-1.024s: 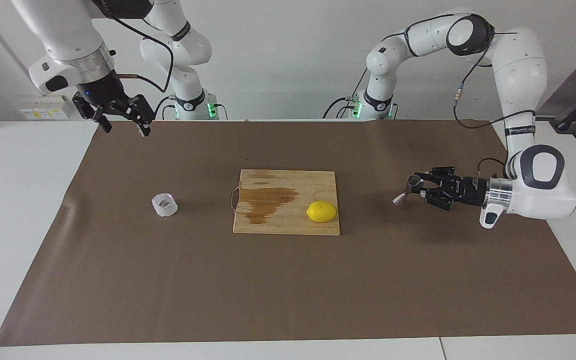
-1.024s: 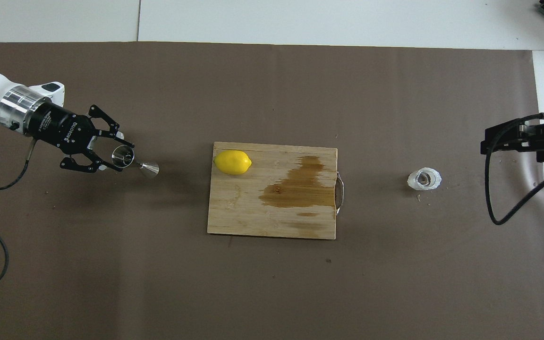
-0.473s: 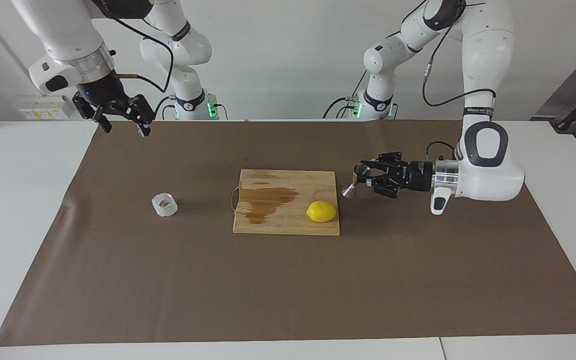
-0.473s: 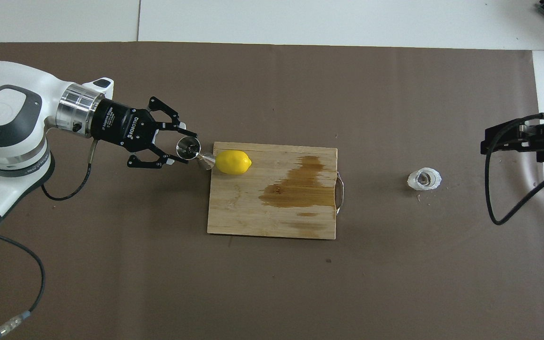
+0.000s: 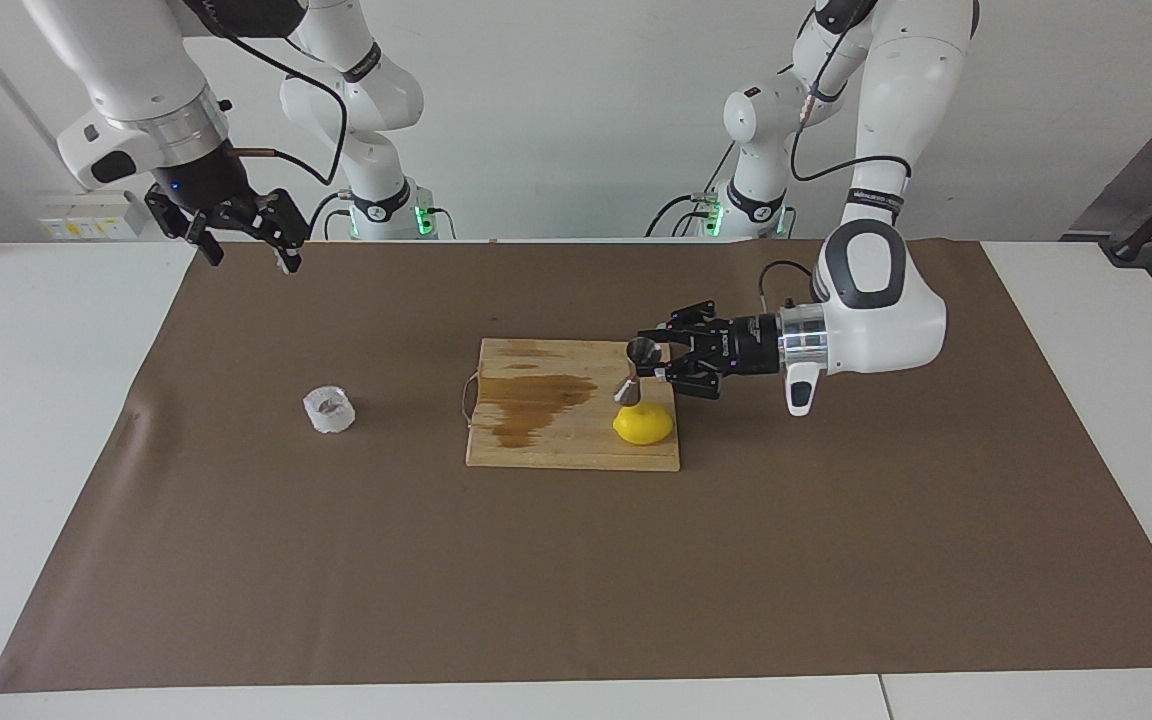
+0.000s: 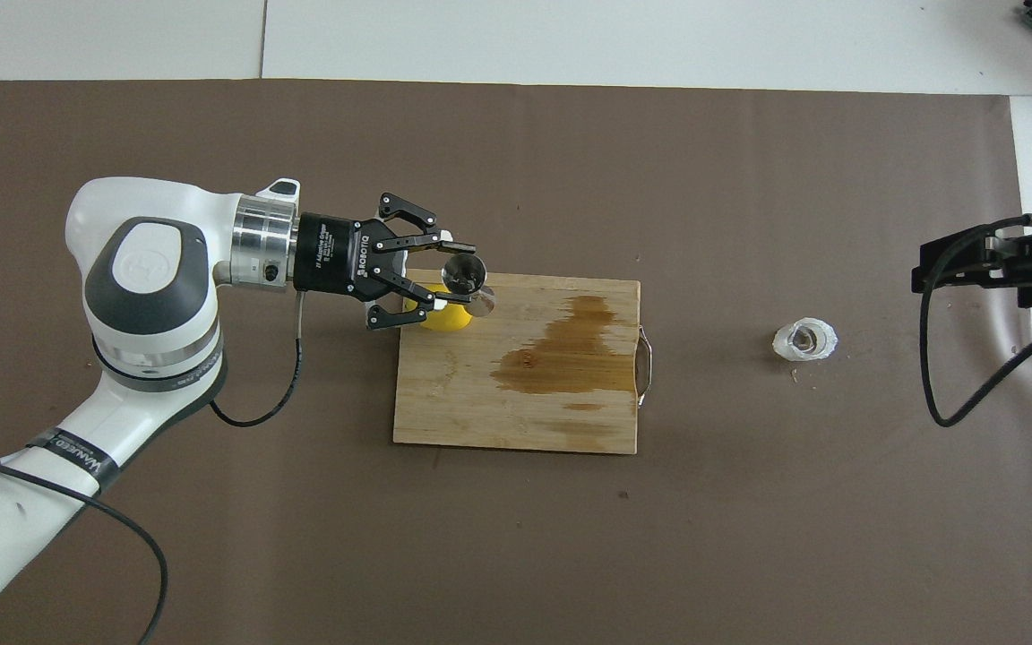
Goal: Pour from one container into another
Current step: 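Lift the metal cup with the left gripper and carry it over the board, then lower the metal cup onto the board and open the left gripper, then retract the left gripper while the right gripper reaches the white cup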
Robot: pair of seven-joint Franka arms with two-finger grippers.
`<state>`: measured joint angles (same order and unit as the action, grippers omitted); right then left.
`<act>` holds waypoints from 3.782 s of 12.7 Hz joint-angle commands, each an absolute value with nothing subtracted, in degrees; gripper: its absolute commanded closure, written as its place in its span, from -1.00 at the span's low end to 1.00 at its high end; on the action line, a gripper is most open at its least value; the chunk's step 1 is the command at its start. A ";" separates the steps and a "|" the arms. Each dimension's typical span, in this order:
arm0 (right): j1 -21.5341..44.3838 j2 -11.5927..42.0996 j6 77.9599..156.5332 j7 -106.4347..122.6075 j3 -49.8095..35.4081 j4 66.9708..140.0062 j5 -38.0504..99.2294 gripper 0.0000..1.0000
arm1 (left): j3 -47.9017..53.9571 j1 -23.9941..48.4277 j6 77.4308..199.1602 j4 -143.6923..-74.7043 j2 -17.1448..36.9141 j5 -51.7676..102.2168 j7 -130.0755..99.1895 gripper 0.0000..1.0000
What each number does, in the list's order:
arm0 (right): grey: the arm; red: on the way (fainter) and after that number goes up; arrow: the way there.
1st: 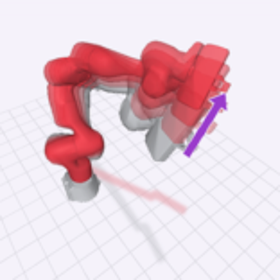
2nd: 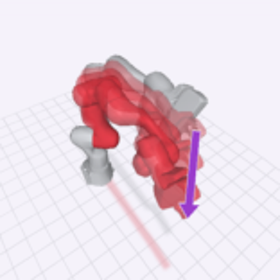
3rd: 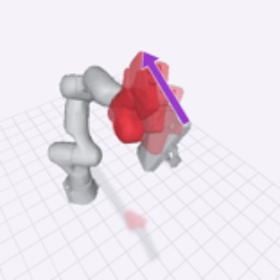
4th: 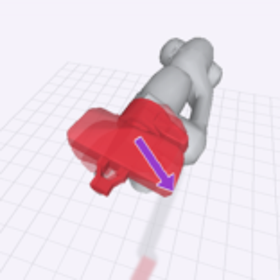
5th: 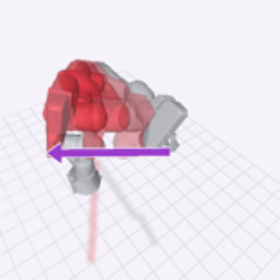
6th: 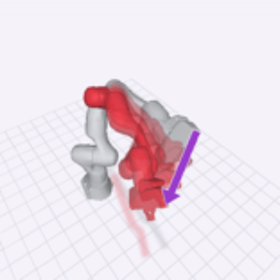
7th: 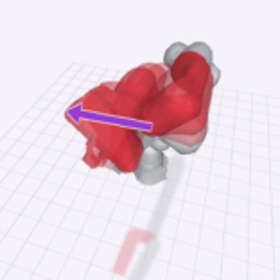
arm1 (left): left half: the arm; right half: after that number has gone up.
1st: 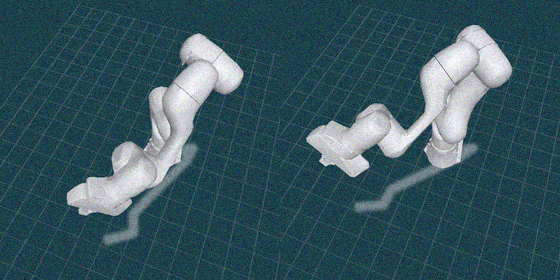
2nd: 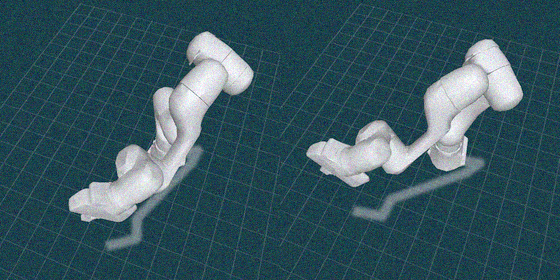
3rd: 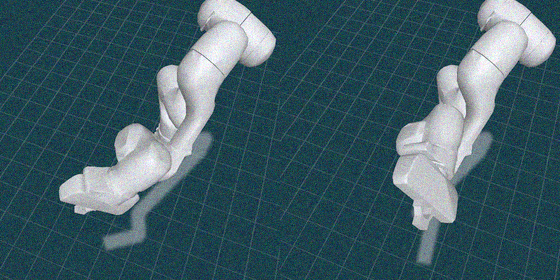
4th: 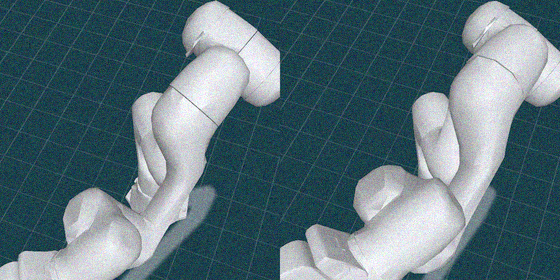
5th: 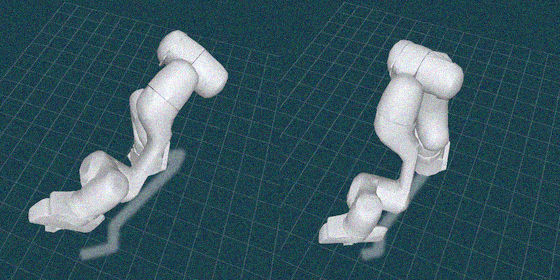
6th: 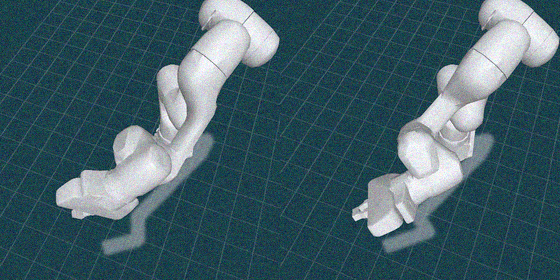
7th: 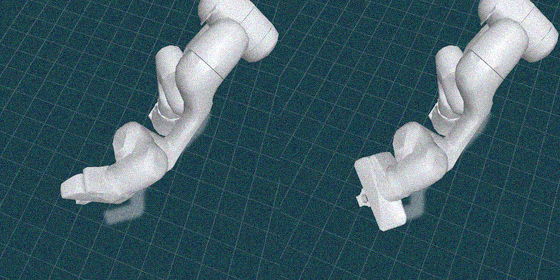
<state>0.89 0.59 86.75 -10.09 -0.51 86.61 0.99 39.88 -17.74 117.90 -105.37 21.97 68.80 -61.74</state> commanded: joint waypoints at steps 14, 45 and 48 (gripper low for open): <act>0.44 -0.18 87.10 -9.14 -0.53 87.63 1.14 -1.00 | 38.67 -0.18 143.35 -117.86 17.23 88.16 -55.90 1.00; 1.06 -7.89 102.71 39.51 -0.97 105.43 1.23 -1.00 | 38.14 -12.74 117.42 -109.43 13.98 55.60 -55.02 -1.00; 1.05 -9.84 108.18 52.43 -0.97 110.65 1.23 -1.00 | 38.14 -13.18 117.68 -105.83 13.97 36.88 -53.88 -1.00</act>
